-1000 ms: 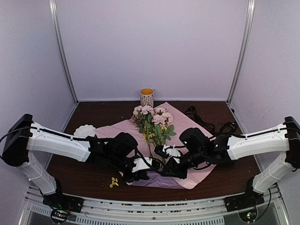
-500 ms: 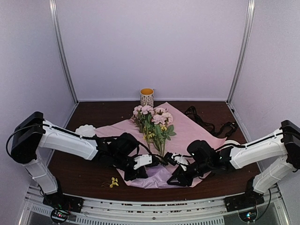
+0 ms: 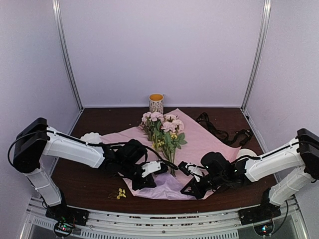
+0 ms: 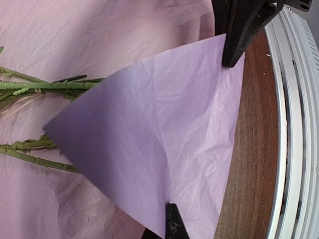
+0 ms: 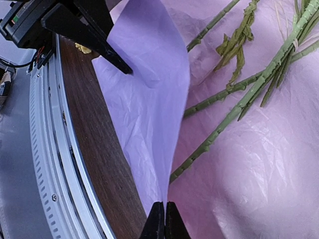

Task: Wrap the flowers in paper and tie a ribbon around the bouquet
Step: Fold the bottom corner of the flattened wrapping paper at the center of the board, then press the fold line of the 1/4-folded wrapping paper.

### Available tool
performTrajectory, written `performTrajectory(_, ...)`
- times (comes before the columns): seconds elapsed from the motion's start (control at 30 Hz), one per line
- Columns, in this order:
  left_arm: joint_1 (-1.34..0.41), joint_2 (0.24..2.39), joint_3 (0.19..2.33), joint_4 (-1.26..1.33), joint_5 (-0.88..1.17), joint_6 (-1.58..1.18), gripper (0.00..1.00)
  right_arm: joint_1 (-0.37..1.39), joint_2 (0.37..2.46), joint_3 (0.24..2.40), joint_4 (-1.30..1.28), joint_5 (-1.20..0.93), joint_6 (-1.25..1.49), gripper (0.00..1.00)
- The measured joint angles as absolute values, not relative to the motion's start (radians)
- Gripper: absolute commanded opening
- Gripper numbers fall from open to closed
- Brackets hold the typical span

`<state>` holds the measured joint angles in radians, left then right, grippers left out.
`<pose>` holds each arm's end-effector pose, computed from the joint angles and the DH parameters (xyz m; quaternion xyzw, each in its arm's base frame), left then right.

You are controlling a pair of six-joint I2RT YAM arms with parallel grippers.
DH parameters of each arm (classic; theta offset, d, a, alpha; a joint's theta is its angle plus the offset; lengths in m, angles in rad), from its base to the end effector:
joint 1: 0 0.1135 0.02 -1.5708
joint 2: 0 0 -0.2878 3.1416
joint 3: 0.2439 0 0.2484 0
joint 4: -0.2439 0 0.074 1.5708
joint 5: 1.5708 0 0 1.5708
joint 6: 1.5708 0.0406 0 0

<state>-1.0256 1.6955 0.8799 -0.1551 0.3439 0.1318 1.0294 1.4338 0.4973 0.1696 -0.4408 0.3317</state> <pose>0.1584 -0.2876 0.1721 0.5571 0.7603 -0.2733 0.1920 0.1148 0.2245 0.1632 -0.3873 0.8147 0.3966 0.1701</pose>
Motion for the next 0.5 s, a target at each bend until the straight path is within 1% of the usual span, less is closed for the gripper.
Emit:
performTrajectory(0.17, -1.021, 1.697, 0.899, -0.204, 0.332, 0.118, 0.28, 1.029, 1.452, 0.497, 0.17, -0.421, 0.364, 0.0)
performTrajectory(0.27, -1.02, 1.708, 0.931, -0.258, 0.328, 0.11, 0.35, 1.023, 1.462, 0.497, 0.17, -0.41, 0.379, 0.0)
performTrajectory(0.4, -1.02, 1.717, 0.954, -0.31, 0.329, 0.102, 0.36, 1.01, 1.477, 0.497, 0.172, -0.403, 0.401, 0.0)
performTrajectory(0.5, -1.02, 1.732, 0.976, -0.359, 0.33, 0.101, 0.33, 1.005, 1.498, 0.498, 0.172, -0.4, 0.416, 0.0)
